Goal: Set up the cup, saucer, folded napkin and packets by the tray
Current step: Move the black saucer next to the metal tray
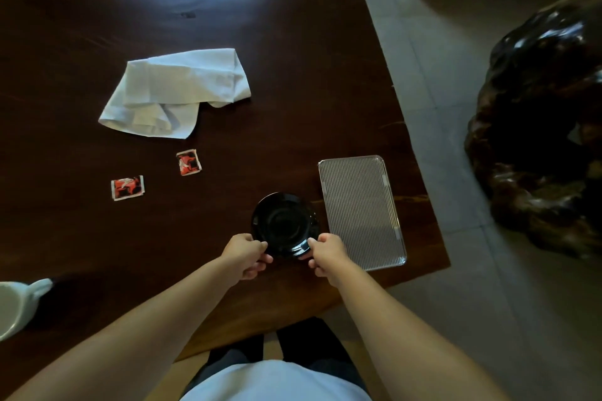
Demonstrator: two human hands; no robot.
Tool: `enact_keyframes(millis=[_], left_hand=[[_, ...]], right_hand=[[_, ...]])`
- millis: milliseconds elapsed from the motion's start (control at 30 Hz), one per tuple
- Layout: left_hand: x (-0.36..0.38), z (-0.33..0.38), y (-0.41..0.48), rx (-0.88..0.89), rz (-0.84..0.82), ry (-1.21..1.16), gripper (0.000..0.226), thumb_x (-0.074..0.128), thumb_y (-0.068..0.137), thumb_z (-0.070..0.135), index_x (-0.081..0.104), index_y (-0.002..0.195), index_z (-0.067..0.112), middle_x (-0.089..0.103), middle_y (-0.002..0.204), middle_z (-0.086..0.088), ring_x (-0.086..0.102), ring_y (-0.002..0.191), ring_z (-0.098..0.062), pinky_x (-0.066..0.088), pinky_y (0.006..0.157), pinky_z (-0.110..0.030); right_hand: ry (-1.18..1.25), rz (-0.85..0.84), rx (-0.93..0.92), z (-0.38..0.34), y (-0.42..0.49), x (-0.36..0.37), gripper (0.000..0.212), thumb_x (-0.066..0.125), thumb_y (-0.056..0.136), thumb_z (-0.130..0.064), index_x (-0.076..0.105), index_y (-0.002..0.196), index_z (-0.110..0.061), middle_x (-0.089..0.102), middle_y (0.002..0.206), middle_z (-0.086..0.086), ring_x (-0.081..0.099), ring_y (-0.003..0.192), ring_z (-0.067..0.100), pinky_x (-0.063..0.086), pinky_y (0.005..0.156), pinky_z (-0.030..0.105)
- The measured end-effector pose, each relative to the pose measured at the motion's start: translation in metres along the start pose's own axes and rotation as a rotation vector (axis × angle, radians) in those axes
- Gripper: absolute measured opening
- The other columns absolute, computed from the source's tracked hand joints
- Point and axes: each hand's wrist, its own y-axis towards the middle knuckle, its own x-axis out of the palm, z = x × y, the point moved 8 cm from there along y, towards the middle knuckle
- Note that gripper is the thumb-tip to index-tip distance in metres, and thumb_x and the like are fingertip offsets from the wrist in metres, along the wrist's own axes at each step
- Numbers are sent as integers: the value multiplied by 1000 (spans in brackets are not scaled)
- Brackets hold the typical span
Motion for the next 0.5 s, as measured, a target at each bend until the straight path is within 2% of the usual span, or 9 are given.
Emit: enact_keyframes(millis=[133,300,500], left_hand=[[15,2,6,-15,10,-8,10,53,101,15,58,107,8,70,76,-11,49,42,-12,32,40,-22],[23,4,12,-28,22,-23,10,53,101,15,58,107,8,69,75,-11,49,42,-12,31,39,-22],[28,0,19,-38,52,-20,10,53,101,16,59,104,8,70,74,-11,51,45,-14,31,40,-22]], right_hand=[[-14,15,13,4,9,-12,41,50,104,-21,43,142,-9,62,92,6,52,60,10,41,49,23],[-41,4,8,4,21,-17,40,49,104,-23,46,140,-8,69,106,15,52,56,10,39,43,21],[-92,-18,9,4,27,-17,34,49,104,-25,47,134,-9,72,110,20,53,62,14,41,48,25]])
